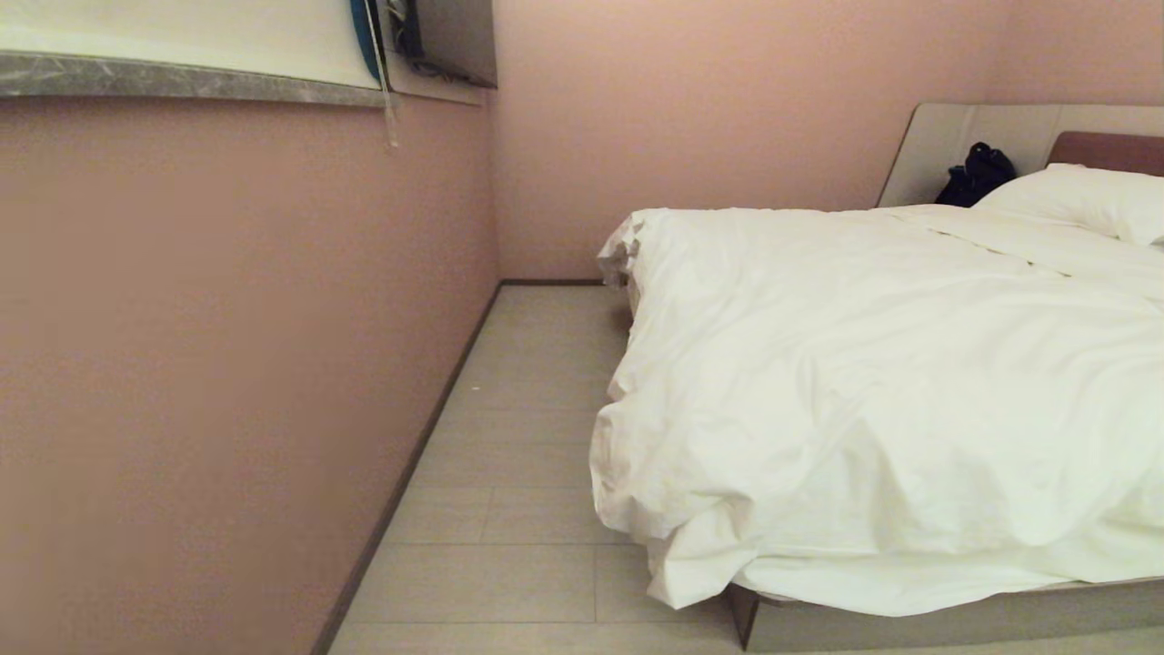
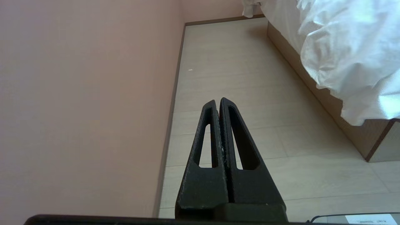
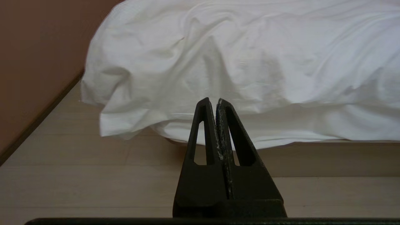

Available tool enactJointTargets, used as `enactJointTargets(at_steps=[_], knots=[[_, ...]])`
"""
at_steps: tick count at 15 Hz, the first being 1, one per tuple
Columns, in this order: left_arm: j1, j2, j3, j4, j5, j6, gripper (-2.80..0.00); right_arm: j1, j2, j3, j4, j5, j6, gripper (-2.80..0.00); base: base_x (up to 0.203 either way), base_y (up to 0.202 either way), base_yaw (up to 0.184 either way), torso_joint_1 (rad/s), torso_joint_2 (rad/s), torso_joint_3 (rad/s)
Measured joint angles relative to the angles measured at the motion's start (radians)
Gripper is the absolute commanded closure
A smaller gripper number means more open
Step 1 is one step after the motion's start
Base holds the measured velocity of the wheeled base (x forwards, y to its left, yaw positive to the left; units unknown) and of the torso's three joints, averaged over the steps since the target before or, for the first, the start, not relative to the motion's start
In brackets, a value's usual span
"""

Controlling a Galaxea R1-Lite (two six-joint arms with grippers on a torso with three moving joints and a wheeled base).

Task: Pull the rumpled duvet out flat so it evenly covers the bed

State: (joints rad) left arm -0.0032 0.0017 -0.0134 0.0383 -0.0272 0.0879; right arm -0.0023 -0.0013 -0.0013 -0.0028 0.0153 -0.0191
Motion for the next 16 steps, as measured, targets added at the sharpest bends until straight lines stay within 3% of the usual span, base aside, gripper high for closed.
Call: enactJointTargets(at_steps=[4, 16], knots=[[0.001, 0.000, 0.000, 0.000, 0.000, 0.005, 0.00, 0.001, 0.000, 0.000, 0.001, 0.000, 0.000, 0.00, -0.039, -0.031, -0.002, 0.003, 0.00, -0.001], [0.001, 0.000, -0.002, 0.001, 0.002, -0.023, 0.00, 0.001, 0.000, 0.001, 0.000, 0.000, 0.000, 0.00, -0.191, -0.015, -0.002, 0.003, 0.00, 0.003]])
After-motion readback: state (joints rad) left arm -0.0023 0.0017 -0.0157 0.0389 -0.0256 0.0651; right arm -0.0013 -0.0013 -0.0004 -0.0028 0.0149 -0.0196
